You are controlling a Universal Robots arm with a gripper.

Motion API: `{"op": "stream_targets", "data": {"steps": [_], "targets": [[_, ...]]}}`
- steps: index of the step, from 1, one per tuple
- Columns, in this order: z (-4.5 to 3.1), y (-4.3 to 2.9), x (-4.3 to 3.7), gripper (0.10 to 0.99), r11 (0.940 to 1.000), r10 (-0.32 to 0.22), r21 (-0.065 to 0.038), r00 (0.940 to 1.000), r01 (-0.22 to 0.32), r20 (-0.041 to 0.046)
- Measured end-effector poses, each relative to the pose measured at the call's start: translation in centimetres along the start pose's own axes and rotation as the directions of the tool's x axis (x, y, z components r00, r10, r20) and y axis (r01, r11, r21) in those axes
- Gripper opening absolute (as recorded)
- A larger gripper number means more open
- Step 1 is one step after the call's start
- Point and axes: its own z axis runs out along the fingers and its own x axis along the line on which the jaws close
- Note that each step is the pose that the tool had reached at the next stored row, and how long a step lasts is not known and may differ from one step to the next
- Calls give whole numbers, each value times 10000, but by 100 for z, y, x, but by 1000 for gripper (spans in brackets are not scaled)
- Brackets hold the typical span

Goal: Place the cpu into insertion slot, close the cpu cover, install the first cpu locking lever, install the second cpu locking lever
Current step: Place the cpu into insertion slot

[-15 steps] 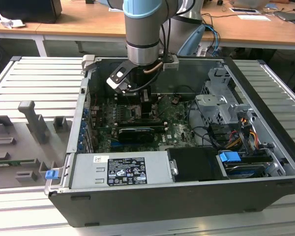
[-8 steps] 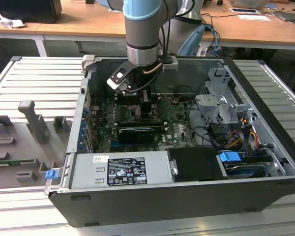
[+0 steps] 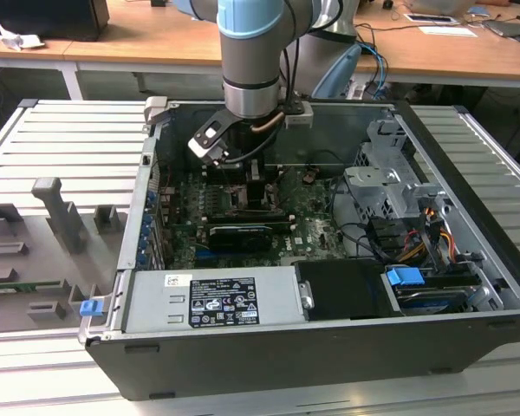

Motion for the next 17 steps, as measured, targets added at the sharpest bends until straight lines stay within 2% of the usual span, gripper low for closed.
{"op": "stream_targets", "data": {"steps": [7,14,15,16,17], "targets": [[63,3,19,533,10000,0,0,10000,0,0],[67,2,20,533,10000,0,1,10000,0,1],[68,2,20,545,10000,-1,1,10000,1,1],[70,2,20,612,10000,0,0,10000,0,0],[71,2,21,612,10000,0,0,10000,0,-1]]}}
